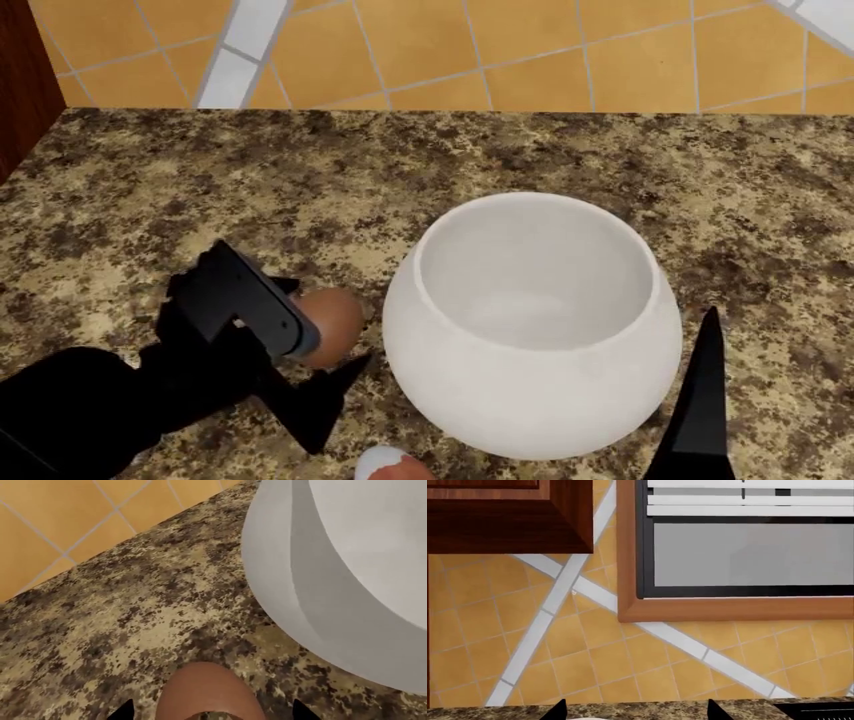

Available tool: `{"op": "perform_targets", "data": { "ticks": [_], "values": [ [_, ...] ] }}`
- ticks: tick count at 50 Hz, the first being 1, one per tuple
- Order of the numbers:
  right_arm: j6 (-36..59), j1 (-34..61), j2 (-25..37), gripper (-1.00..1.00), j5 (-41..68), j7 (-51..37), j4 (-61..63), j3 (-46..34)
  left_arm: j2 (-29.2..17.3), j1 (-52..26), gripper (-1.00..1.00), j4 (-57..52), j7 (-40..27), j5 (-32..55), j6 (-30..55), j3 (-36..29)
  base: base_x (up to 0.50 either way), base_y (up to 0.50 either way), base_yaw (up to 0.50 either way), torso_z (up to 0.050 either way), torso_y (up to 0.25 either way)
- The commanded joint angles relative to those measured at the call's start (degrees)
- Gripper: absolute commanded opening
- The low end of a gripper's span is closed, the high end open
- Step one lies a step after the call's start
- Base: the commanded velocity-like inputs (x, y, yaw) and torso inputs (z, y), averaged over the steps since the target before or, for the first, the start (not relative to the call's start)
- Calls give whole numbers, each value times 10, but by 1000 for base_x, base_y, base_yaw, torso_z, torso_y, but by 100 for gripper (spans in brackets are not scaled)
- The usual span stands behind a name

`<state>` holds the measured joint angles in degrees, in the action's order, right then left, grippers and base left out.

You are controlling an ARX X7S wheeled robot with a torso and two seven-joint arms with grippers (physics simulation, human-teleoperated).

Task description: Place the eggs and milk next to the bowl.

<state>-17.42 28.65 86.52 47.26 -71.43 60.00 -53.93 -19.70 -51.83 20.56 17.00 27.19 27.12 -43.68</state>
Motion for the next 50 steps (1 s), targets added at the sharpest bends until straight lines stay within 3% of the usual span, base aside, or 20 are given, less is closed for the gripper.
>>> {"op": "perform_targets", "data": {
  "ticks": [1, 12, 23, 31, 36, 42, 50],
  "values": [
    [-5, 10, -8, 100, -10, 14, -1, 5, 0, -10, 100, -21, 2, -12, 2, 19, 0, 0, 0, 0, 0],
    [-2, 30, -8, 100, -7, 13, -1, -13, -15, -10, 100, -69, -10, 7, 19, 36, 0, 0, 0, 0, 0],
    [4, 45, -21, 100, 6, 19, -15, -16, -71, 24, 100, -235, -69, 81, 67, 108, 0, 0, 0, 0, 0],
    [22, 61, -34, 100, 25, 25, -31, -6, -114, 61, 100, -353, -132, 129, 89, 168, 0, 0, 0, 0, 0],
    [54, 82, -61, 100, 44, 37, -52, 3, -136, 109, 100, -439, -215, 144, 86, 223, 0, 0, 0, 0, 0],
    [92, 111, -85, 100, 63, 52, -74, 15, -145, 145, 100, -511, -305, 161, 88, 283, 0, 0, 0, 0, 0],
    [136, 146, -119, 100, 78, 88, -113, 22, -144, 202, 100, -570, -372, 153, 62, 328, 0, 0, 0, 0, 0]
  ]
}}
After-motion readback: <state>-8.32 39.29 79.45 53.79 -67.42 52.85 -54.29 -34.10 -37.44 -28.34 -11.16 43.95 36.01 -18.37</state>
